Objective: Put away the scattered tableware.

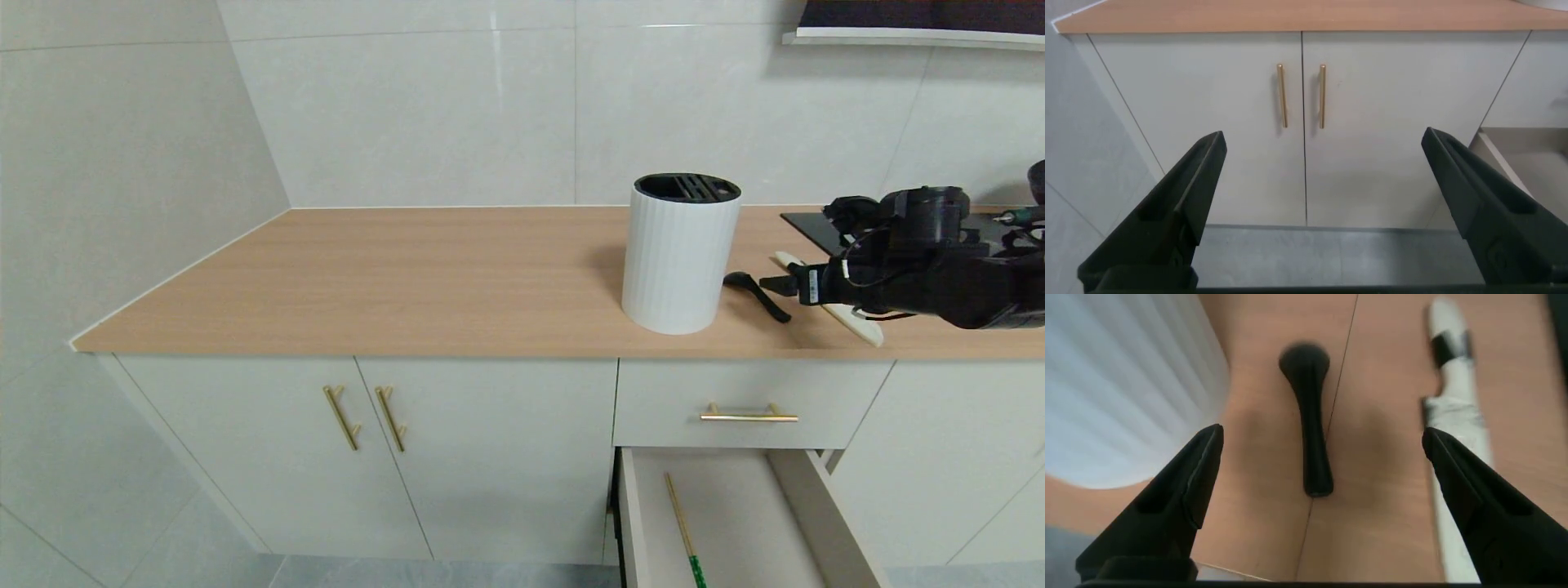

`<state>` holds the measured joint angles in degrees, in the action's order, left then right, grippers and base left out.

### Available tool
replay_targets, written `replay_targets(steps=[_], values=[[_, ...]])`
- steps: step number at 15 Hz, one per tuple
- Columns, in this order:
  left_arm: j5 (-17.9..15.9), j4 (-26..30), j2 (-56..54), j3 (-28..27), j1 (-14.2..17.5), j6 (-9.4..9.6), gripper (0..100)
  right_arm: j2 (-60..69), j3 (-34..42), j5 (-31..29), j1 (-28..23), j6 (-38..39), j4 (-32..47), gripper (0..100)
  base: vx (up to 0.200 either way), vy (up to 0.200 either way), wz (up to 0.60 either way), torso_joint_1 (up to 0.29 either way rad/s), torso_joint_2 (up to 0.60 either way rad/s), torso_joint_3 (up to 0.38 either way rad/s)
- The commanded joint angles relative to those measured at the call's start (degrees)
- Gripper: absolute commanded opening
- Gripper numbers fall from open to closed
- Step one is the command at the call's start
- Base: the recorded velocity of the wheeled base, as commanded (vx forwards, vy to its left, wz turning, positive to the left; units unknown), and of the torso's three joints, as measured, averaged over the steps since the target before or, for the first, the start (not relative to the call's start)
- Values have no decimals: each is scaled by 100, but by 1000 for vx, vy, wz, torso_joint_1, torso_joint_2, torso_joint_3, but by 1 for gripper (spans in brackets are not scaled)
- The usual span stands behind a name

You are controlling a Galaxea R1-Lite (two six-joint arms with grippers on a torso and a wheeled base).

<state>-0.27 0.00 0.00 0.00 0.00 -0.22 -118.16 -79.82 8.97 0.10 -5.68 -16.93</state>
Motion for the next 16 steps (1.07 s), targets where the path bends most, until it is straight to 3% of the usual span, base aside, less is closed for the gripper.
replay_targets(steps=[1, 11, 12, 16], values=[[0, 0, 9, 0, 0, -4, 100, -436, -86, -1, 52, -21, 6, 100, 0, 0, 0, 0, 0, 0], [0, 0, 9, 0, 0, -4, 100, -963, -402, -291, 184, -12, -126, 100, 0, 0, 0, 0, 0, 0], [0, 0, 0, 0, 0, 4, 100, -972, -402, -291, 184, -12, -126, 0, 0, 0, 0, 0, 0, 0], [0, 0, 0, 0, 0, 4, 100, -1016, -402, -291, 201, -12, -126, 0, 0, 0, 0, 0, 0, 0]])
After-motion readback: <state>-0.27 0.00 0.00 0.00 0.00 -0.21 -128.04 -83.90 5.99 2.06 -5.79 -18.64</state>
